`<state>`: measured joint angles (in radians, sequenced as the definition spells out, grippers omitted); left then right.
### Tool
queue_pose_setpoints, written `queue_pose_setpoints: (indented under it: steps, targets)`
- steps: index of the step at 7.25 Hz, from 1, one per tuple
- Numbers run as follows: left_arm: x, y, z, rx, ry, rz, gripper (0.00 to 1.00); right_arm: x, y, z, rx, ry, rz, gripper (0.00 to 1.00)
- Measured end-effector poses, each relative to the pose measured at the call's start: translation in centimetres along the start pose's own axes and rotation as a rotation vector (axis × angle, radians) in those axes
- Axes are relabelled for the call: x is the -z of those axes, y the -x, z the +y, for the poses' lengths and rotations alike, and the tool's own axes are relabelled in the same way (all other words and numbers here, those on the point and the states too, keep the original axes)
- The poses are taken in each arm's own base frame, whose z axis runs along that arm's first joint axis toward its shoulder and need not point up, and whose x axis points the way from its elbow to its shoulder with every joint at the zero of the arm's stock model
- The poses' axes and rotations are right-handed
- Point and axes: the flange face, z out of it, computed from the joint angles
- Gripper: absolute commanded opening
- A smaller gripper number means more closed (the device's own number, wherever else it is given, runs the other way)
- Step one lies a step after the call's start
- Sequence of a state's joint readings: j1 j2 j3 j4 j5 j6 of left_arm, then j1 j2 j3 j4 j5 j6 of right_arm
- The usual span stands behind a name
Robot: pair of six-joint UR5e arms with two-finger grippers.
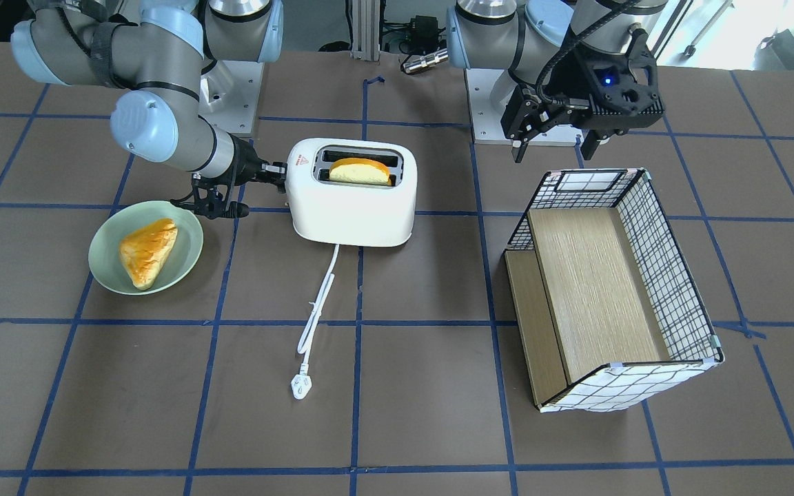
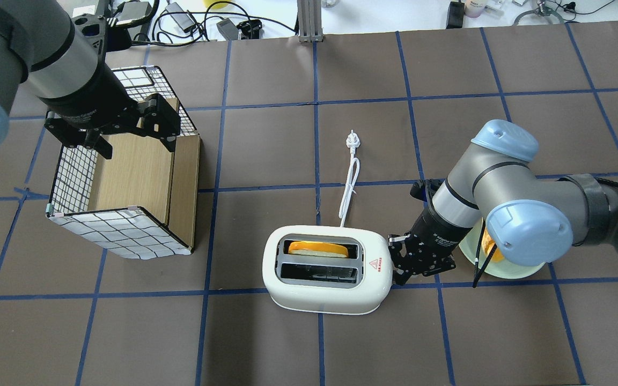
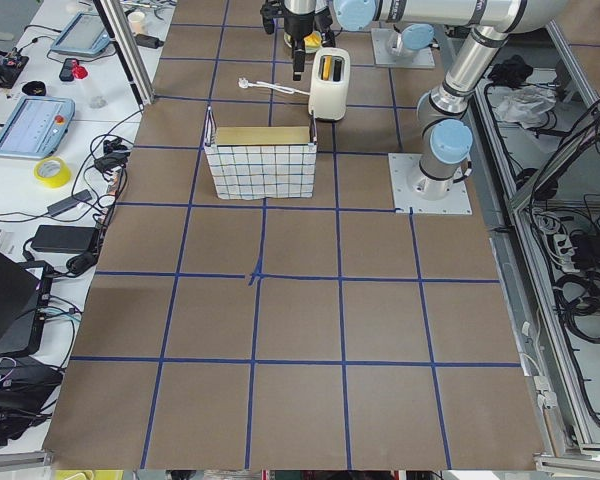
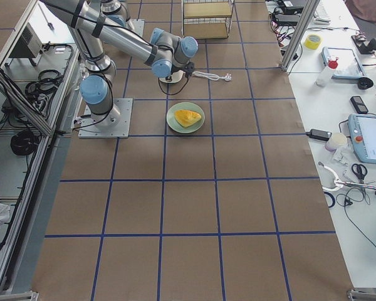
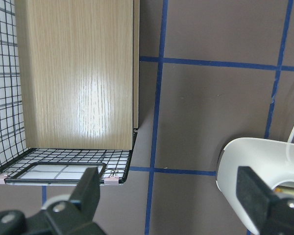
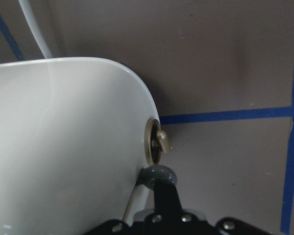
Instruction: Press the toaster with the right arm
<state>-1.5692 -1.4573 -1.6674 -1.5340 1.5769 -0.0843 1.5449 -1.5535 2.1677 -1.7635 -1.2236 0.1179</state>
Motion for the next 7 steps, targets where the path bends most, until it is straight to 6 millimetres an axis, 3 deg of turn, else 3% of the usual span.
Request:
queue_pose_setpoints:
  steps: [5,7]
  targets:
    - [0.0,0.0,0.0,0.0,-0.001,0.0,1.0,11.2,3.8,0.1,-0.049,-0.129,0.003,0.17]
    - [0.0,0.0,0.0,0.0,0.0,0.0,1.0,17.0,5.3,1.2,-0.049,-0.198,0.039,0.31]
